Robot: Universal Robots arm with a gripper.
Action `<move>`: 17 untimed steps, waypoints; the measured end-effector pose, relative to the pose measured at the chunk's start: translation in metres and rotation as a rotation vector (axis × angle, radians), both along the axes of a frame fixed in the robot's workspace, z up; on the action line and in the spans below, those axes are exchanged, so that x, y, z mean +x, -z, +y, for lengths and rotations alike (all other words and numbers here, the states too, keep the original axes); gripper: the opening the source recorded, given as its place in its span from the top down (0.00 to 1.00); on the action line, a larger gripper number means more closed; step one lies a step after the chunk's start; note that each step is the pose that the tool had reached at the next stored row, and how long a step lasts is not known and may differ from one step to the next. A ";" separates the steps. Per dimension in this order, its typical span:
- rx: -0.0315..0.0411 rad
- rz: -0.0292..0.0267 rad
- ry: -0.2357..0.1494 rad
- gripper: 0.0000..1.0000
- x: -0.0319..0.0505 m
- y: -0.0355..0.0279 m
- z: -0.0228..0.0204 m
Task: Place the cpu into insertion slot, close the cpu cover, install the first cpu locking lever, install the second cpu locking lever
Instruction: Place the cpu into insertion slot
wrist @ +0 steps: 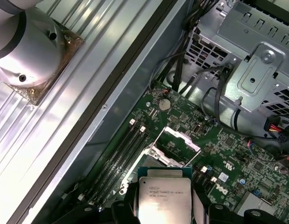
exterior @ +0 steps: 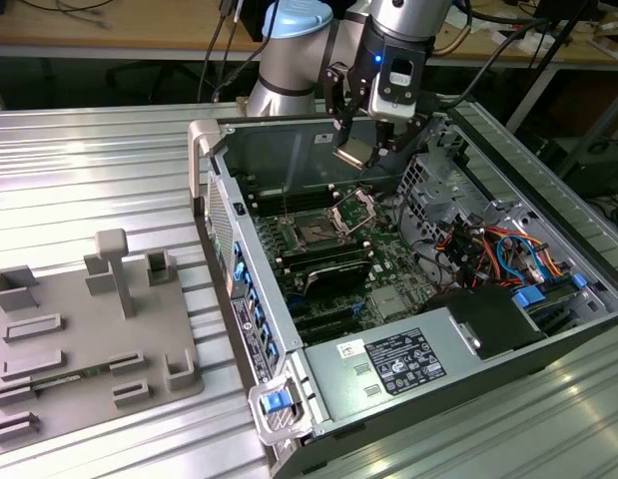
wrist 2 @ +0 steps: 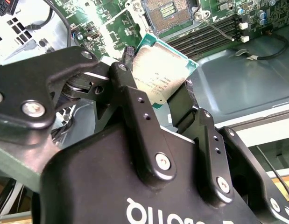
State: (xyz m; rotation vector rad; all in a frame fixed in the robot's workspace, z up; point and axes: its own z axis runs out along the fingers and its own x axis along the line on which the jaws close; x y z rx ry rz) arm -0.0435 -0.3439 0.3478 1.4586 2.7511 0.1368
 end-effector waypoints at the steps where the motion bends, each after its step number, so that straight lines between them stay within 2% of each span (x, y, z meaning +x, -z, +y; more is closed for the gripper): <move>1: -0.0001 0.0000 0.000 0.45 0.0000 0.0000 0.0000; 12: -0.0001 0.0000 0.003 0.45 -0.0004 0.0000 0.0000; 15: -0.0001 0.0000 0.019 0.45 -0.0015 0.0002 0.0000; 17: 0.0000 0.0001 0.052 0.45 -0.0016 0.0010 0.0000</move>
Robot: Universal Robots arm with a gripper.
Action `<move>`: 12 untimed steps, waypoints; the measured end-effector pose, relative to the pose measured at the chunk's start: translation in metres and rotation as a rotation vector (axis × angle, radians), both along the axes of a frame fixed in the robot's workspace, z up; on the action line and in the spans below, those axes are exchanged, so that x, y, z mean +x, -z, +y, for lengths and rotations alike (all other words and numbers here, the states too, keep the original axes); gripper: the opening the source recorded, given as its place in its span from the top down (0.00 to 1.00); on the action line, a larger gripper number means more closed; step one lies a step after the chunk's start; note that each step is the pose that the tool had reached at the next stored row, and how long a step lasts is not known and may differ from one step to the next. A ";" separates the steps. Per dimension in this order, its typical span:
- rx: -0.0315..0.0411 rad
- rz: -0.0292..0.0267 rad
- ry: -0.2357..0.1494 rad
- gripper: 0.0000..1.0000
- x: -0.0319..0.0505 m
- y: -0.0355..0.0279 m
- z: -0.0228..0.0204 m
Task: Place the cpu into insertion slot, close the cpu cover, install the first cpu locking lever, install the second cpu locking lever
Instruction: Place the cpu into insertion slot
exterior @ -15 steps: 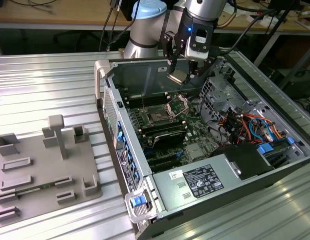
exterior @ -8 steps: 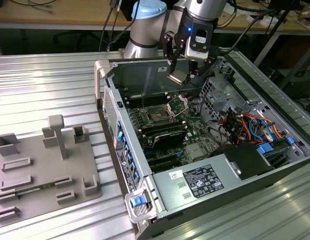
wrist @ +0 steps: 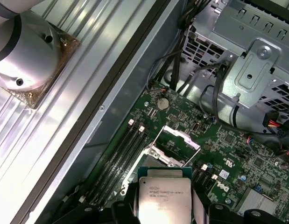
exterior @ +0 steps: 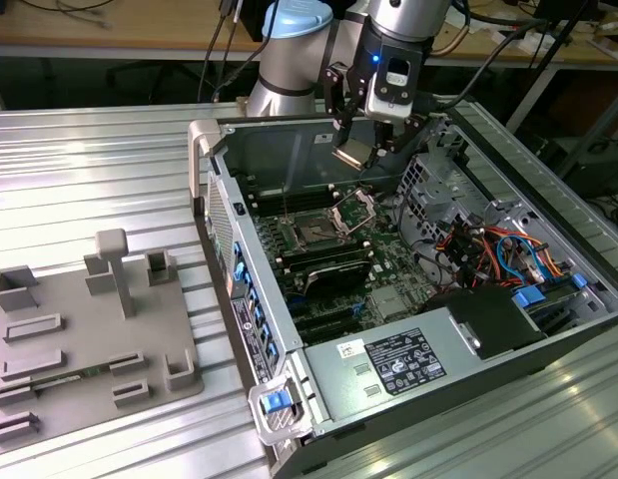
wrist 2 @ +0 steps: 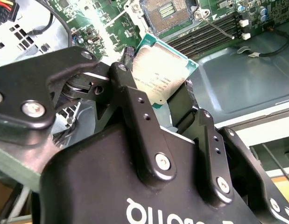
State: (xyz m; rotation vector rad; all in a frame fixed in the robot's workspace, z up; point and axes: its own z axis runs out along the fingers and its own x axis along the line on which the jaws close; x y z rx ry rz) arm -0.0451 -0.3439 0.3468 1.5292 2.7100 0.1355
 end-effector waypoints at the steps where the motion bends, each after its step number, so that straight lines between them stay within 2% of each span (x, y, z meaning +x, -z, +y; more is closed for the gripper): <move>1: 0.0000 -0.0001 0.017 0.45 0.0000 0.0005 0.0000; 4: -0.0001 0.0001 0.028 0.45 -0.0004 0.0008 0.0000; 12: 0.0000 0.0000 0.029 0.45 -0.0005 0.0009 0.0000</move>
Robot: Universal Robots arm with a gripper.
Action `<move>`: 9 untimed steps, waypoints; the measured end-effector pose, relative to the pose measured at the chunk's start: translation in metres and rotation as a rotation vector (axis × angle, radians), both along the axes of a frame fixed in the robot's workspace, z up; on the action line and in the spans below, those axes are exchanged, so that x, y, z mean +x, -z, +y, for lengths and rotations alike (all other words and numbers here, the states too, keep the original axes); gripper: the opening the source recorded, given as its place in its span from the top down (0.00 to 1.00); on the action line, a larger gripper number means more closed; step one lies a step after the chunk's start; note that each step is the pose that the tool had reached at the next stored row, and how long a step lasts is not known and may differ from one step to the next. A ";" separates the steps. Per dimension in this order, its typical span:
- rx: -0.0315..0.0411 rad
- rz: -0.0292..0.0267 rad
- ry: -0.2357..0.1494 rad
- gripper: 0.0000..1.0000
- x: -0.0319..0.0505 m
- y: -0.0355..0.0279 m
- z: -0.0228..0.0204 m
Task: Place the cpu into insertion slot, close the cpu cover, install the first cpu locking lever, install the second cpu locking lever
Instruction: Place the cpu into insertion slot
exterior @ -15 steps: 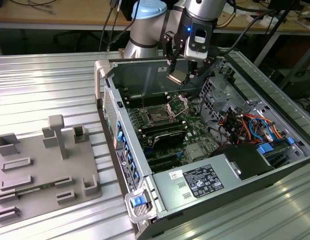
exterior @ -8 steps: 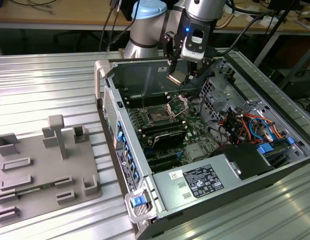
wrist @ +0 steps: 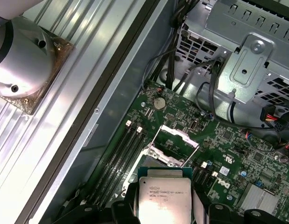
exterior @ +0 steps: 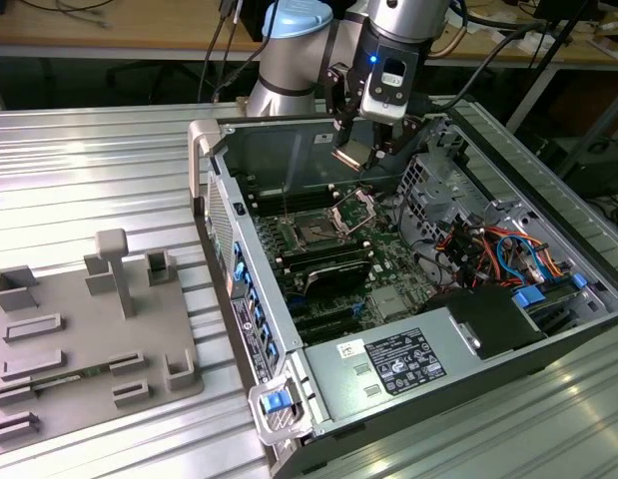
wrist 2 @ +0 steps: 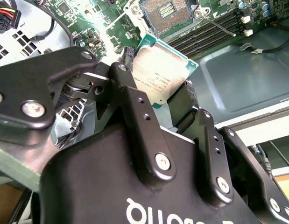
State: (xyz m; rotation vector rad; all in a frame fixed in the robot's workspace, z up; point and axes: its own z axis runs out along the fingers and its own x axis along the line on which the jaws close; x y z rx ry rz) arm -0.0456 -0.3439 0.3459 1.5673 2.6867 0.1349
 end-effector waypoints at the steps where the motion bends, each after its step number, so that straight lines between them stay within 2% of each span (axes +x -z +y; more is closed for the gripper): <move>1: 0.0000 0.0000 0.000 0.45 0.0000 0.0000 0.0000; 9: 0.0000 -0.0001 0.016 0.45 0.0000 0.0001 0.0000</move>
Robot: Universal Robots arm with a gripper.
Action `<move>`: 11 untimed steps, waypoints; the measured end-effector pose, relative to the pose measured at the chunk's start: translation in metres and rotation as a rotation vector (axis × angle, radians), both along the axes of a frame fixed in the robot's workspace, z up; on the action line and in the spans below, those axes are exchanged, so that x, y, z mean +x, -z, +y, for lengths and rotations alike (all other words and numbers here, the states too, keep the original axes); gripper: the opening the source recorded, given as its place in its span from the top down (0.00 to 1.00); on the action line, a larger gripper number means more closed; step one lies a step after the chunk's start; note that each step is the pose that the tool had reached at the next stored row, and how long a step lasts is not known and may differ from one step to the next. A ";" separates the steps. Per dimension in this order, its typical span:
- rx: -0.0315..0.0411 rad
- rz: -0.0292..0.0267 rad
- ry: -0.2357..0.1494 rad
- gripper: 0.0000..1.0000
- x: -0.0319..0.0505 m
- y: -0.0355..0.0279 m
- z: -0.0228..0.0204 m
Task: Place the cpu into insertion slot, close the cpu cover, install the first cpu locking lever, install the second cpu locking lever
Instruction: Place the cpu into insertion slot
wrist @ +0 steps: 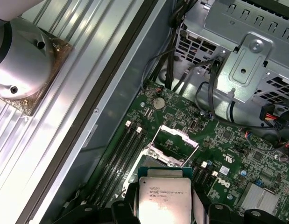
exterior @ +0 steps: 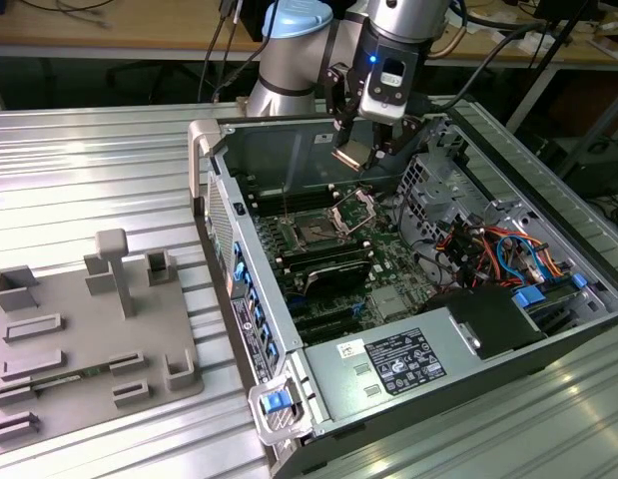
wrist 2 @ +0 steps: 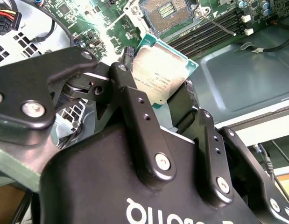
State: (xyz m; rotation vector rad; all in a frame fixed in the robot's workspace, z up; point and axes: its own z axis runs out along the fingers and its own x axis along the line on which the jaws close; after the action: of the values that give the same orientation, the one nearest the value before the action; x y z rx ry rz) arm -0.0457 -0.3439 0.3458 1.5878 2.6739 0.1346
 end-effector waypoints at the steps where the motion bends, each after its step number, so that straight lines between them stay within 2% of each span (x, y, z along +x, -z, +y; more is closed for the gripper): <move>1: 0.0000 0.0000 0.007 0.45 0.0000 0.0000 0.0000; 11: 0.0000 0.0001 0.081 0.45 -0.0001 0.0003 0.0000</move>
State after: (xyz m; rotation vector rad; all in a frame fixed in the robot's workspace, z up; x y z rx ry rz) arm -0.0457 -0.3439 0.3455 1.6925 2.6049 0.1325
